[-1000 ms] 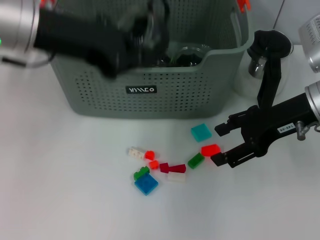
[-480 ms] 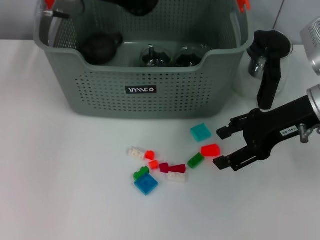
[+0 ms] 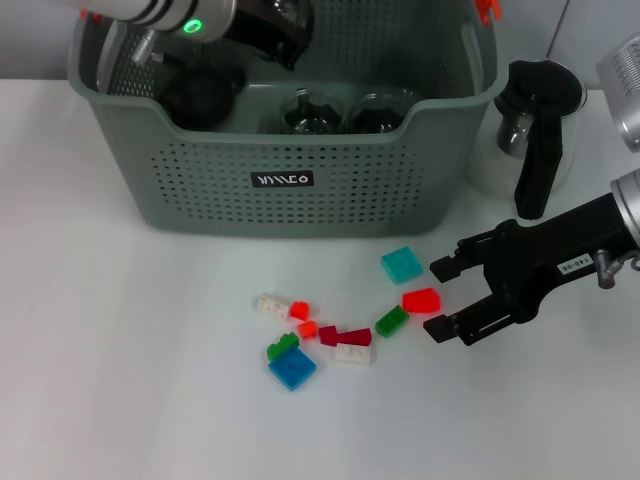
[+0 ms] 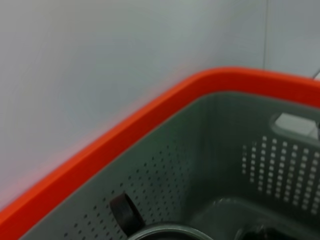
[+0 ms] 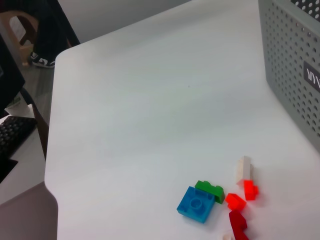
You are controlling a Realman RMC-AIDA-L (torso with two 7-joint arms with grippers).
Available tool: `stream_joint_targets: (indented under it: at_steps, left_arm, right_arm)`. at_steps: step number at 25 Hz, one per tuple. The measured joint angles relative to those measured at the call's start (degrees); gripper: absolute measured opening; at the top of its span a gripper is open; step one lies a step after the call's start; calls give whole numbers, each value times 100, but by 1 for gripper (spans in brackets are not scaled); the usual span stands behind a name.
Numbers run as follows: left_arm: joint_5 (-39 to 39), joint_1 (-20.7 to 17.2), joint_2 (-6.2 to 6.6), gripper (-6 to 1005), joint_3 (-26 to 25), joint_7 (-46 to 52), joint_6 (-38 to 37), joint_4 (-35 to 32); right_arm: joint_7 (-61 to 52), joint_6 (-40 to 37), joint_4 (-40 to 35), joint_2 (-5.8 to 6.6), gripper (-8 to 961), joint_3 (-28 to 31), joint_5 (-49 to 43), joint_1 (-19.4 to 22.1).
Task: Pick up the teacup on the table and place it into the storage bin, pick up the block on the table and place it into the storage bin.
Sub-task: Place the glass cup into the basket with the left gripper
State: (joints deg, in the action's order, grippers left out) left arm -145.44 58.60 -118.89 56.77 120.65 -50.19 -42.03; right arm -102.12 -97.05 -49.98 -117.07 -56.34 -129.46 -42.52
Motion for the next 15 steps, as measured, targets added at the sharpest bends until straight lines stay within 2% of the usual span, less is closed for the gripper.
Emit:
stream_joint_targets:
  at_steps: [5,15]
  left_arm:
    - [-362,55,-125,58,16,61,250,148]
    - [-602,46,-245,60,79,40,351,213]
  right_arm:
    - [27,1,3,0,890,0,-1,13]
    - [34,2,6,-6,892,0,0,-3]
